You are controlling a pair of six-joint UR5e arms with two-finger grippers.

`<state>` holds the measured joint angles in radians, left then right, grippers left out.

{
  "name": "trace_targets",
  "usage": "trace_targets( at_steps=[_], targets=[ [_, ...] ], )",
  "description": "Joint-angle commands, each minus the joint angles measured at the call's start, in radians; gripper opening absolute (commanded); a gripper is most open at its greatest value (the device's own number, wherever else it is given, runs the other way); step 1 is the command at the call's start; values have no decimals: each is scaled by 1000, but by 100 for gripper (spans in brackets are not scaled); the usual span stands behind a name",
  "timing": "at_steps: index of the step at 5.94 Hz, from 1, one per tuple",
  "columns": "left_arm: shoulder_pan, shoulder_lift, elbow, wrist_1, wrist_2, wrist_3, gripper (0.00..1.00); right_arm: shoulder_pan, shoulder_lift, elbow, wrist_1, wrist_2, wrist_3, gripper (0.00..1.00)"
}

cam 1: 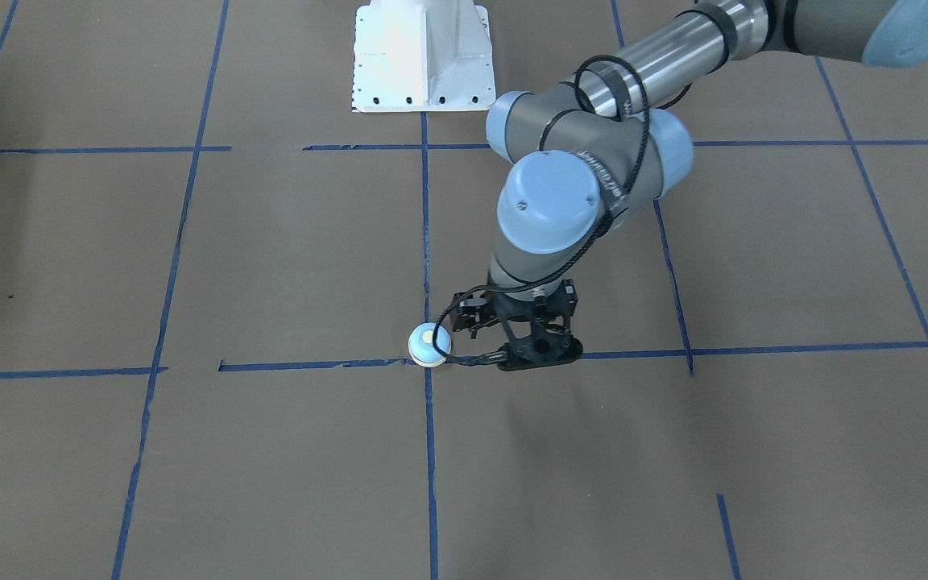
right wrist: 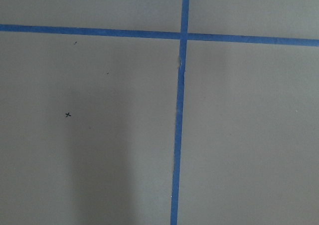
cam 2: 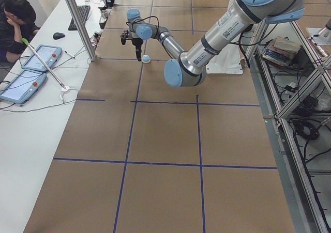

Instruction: Place and press bell with both arms

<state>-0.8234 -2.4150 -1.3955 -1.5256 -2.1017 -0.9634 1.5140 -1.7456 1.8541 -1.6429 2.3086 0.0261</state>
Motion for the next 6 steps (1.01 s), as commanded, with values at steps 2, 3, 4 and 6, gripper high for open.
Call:
trace_targets(
  at_steps=[2, 3, 4, 6],
  targets=[
    [-291, 464, -327, 38, -175, 550, 100, 0, 0, 0, 0, 0, 0, 100],
    [-394, 590, -335, 29, -201, 733, 100, 0, 0, 0, 0, 0, 0, 100],
    [-460, 650, -335, 30, -201, 811, 100, 0, 0, 4, 0, 0, 0, 100],
    [-590, 791, -329, 21, -202, 970, 100, 0, 0, 2, 0, 0, 0, 100]
  ],
)
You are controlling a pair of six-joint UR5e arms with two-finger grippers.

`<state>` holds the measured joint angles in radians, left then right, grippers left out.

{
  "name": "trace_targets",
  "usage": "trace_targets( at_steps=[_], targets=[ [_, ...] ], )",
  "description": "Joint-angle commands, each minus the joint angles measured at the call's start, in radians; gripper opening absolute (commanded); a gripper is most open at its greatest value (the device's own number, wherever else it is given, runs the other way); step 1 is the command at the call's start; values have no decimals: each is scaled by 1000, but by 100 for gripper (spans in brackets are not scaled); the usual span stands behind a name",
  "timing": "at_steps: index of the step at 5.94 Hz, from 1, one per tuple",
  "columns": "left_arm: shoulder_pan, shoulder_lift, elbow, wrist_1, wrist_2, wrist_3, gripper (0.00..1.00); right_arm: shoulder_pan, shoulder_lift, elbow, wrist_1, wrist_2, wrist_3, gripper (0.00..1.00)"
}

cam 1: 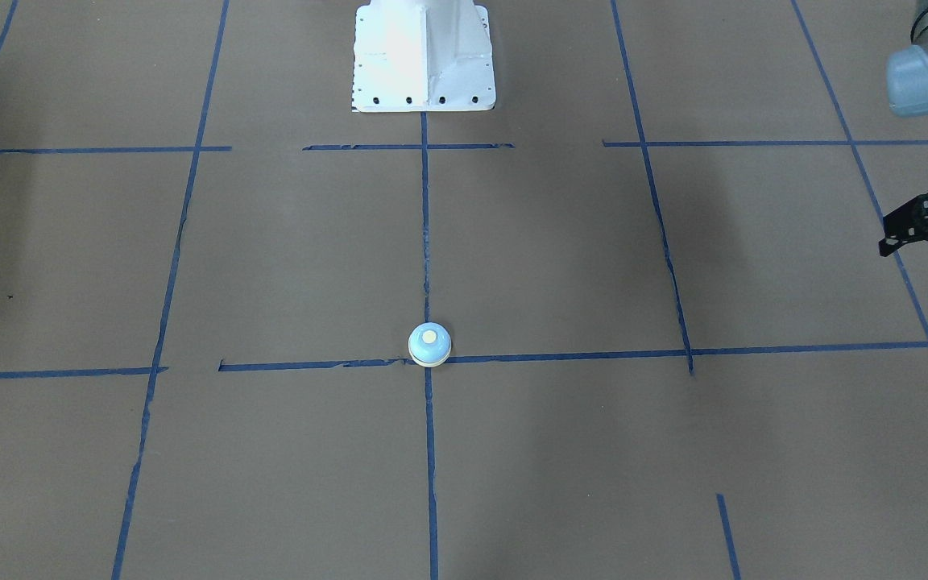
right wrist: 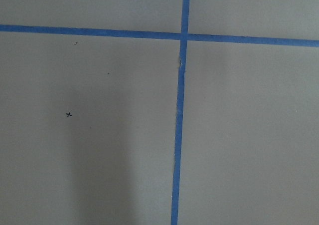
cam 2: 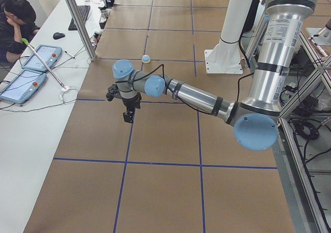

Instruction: Place and press bell with both arms

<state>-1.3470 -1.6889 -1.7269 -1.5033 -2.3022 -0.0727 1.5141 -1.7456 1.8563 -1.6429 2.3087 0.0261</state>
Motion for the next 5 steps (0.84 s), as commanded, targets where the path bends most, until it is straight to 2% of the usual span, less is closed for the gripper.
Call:
trace_targets(
  at_steps=[1, 3, 5],
  targets=[
    [-113, 110, 3, -3, -2, 83, 100, 0, 0, 0, 0, 0, -2, 100],
    [-174, 178, -3, -9, -16, 77, 100, 0, 0, 1, 0, 2, 0, 100],
    [-184, 201, 15, -9, -16, 82, 100, -75, 29, 72, 2, 3, 36, 100]
  ],
)
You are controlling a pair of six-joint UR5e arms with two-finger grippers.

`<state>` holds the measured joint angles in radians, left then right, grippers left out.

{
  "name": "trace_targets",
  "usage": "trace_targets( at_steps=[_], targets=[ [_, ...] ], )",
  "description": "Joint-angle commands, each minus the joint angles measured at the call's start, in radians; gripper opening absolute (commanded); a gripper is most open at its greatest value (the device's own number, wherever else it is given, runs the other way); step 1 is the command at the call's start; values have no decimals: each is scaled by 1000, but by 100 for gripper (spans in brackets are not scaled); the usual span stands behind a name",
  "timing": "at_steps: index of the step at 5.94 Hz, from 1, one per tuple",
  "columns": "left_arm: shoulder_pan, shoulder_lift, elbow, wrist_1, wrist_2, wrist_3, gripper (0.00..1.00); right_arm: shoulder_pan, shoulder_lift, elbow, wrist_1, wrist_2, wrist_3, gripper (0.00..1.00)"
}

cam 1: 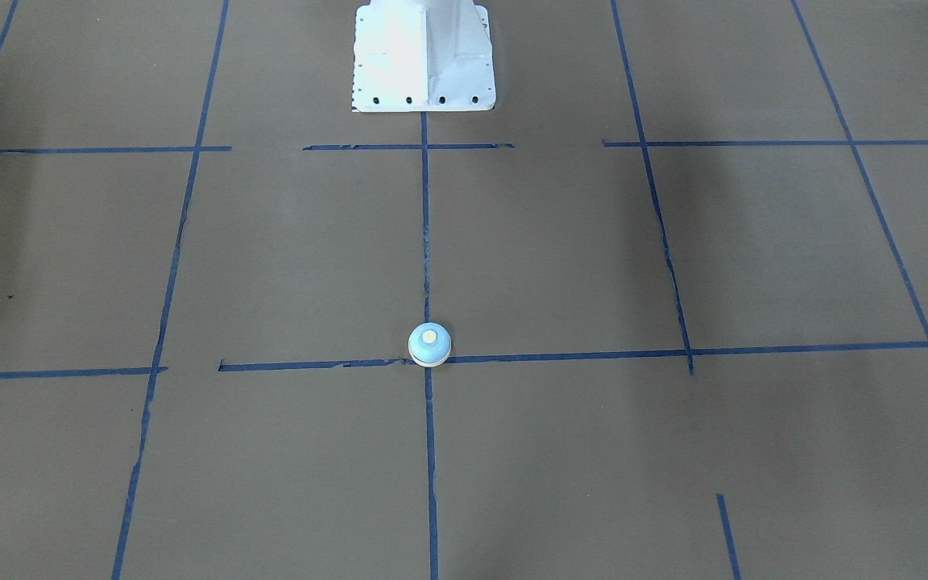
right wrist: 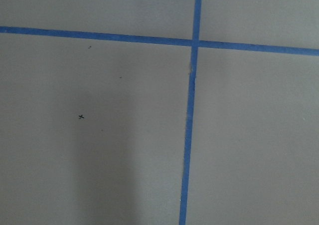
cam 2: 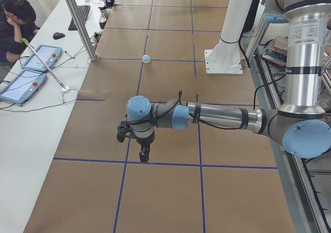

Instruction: Place and press bell with both arms

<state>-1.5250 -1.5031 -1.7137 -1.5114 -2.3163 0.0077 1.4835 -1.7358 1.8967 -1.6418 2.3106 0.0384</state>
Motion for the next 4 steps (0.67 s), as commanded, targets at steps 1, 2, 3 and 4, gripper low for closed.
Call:
trace_targets(
  at_steps=[1, 2, 3, 4],
  targets=[
    [-17, 36, -10, -1, -3, 2, 100, -111, 101, 38, 0, 7, 126, 100],
    [-18, 49, -20, -1, -3, 0, 100, -208, 201, 38, 0, 7, 279, 100],
    [-18, 49, -23, -1, -3, 0, 100, -315, 314, 36, 0, 1, 457, 100],
    [-18, 49, -24, -1, -5, -2, 100, -465, 441, 27, -1, -43, 651, 100]
  ],
)
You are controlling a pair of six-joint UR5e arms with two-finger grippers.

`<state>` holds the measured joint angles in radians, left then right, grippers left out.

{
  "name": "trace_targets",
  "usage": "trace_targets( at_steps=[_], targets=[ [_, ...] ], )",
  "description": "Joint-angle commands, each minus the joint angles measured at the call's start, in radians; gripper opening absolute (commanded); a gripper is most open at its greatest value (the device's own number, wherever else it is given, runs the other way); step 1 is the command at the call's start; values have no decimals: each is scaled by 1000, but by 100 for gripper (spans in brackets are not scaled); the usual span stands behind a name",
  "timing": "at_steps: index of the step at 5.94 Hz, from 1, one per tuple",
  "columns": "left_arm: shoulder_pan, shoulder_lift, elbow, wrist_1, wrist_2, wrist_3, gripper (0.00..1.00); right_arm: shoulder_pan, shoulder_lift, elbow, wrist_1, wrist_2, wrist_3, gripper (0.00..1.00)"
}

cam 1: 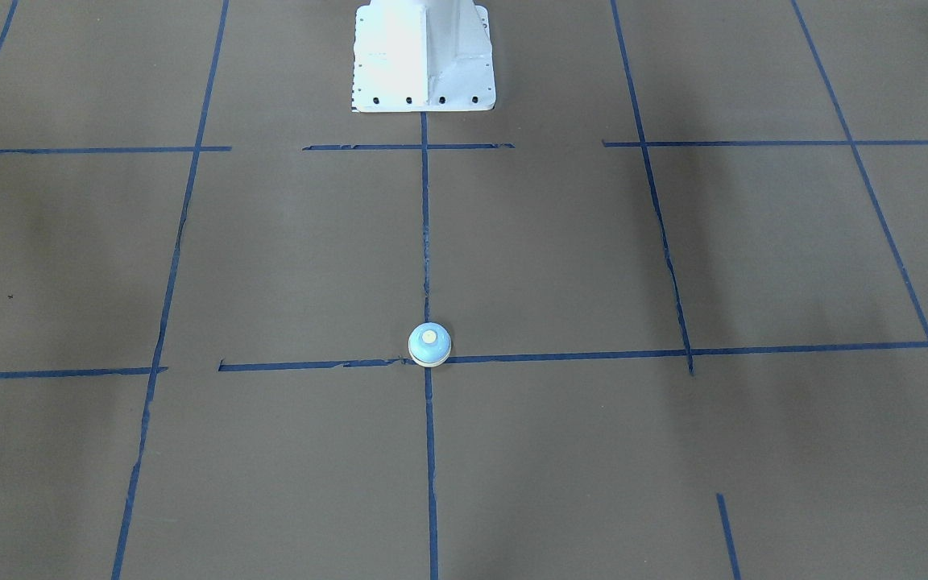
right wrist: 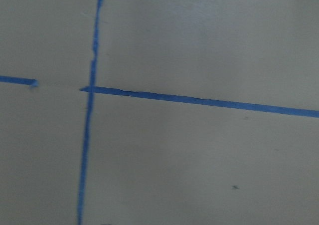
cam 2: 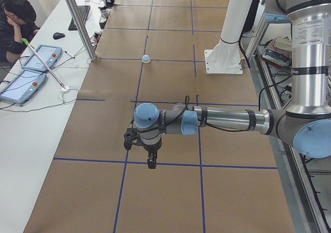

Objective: Place and press bell with both arms
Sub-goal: 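Move the right gripper over the top of the bell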

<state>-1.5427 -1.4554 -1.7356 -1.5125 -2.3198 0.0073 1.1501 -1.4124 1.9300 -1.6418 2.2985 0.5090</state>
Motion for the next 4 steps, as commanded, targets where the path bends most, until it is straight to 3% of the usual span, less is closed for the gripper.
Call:
trace_targets(
  at_steps=[1, 2, 4],
  targets=[
    [0, 1, -2, 0, -1, -1, 100, -265, 242, -40, -3, -128, 354, 99],
    [0, 1, -5, 0, -3, -1, 100, -367, 382, -119, -3, -211, 508, 99],
    [0, 3, -4, 0, -30, -1, 100, -470, 704, -430, -3, -325, 649, 96]
  ],
)
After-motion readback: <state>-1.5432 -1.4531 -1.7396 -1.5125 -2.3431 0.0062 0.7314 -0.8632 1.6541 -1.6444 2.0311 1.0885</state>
